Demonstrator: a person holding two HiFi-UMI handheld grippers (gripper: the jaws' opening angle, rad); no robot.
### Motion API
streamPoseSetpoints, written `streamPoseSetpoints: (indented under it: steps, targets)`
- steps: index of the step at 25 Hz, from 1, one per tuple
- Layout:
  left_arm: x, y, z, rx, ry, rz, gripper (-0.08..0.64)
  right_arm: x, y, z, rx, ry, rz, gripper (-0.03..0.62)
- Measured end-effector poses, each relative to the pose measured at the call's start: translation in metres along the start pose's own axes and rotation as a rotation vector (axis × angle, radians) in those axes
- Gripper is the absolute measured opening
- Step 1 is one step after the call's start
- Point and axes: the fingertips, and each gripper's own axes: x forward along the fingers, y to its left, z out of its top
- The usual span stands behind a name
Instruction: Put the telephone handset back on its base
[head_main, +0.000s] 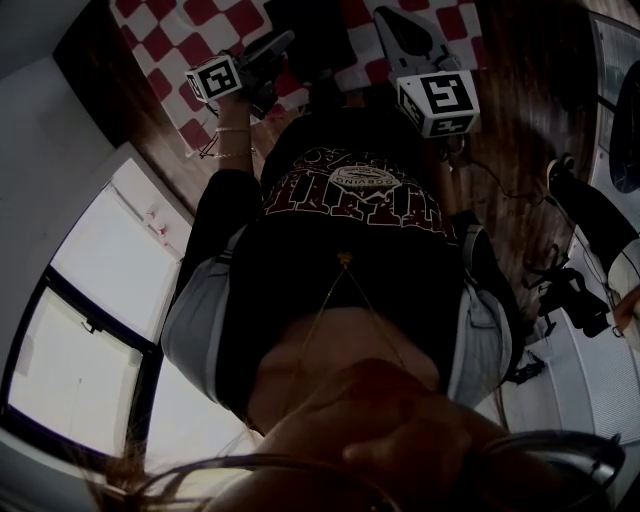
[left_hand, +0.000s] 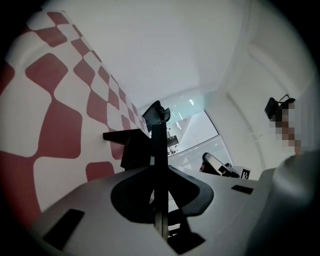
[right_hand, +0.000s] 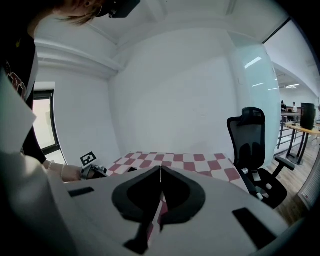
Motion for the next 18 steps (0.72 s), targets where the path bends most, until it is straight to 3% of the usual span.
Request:
streamPoseSetpoints:
  steps: [18]
  targets:
    - [0.009, 0.02, -0.009, 0.012, 0.06, 0.023, 0.08, -0.009, -0.013, -0.006, 0.026, 0.016, -0.056, 0.02]
